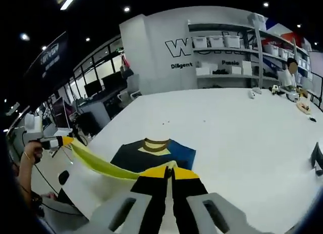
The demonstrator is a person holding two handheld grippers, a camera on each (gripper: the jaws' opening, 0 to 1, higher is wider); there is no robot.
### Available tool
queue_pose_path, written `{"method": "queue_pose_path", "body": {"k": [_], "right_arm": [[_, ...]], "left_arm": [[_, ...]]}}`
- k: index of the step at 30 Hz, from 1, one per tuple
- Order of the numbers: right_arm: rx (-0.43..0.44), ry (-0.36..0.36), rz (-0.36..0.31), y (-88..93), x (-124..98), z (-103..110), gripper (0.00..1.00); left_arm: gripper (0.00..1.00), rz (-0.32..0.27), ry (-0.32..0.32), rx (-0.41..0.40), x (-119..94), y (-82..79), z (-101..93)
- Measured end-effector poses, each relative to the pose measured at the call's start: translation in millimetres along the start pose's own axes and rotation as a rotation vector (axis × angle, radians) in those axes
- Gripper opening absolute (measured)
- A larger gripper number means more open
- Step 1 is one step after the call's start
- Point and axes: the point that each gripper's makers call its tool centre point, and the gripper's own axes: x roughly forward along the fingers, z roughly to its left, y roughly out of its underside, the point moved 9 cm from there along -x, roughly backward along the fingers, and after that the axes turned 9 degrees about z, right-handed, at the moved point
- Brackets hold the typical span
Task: Fold the garment on the visible template until the final outline fits inside the template.
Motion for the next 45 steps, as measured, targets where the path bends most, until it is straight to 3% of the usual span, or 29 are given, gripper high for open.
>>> {"method": "queue_pose_path", "body": {"k": [12,19,26,28,37,45], "right_arm": [[-0.027,0.0,-0.054,-35.3,24,-5,0.0],[-0.037,0.029,-0.03,-50.0,47,-9,0.0],[-0.021,0.066,-0.026,-59.1,66,-17,0.0],[-0.016,0.078,-0.02,-61.1,73,-18,0.0],[-0.029,0.146,0.033,-67.8,117,-35,0.0],[-0.044,0.156,0.071,-72.5,157,-48,0.0]], "left_arm": [[0.06,-0.022,-0.001,-0.02,22,-20.4,7.5],[0.06,-0.018,-0.006,-0.003,44,-31.8,11.5],[0.06,-0.058,-0.018,-0.01,65,-45.3,11.1],[0.06,-0.07,-0.053,0.034,75,-50.9,10.5],[0.06,-0.056,-0.087,0.031,120,-56.7,8.6],[0.06,-0.012,-0.106,0.026,159,-53.0,13.5]]}}
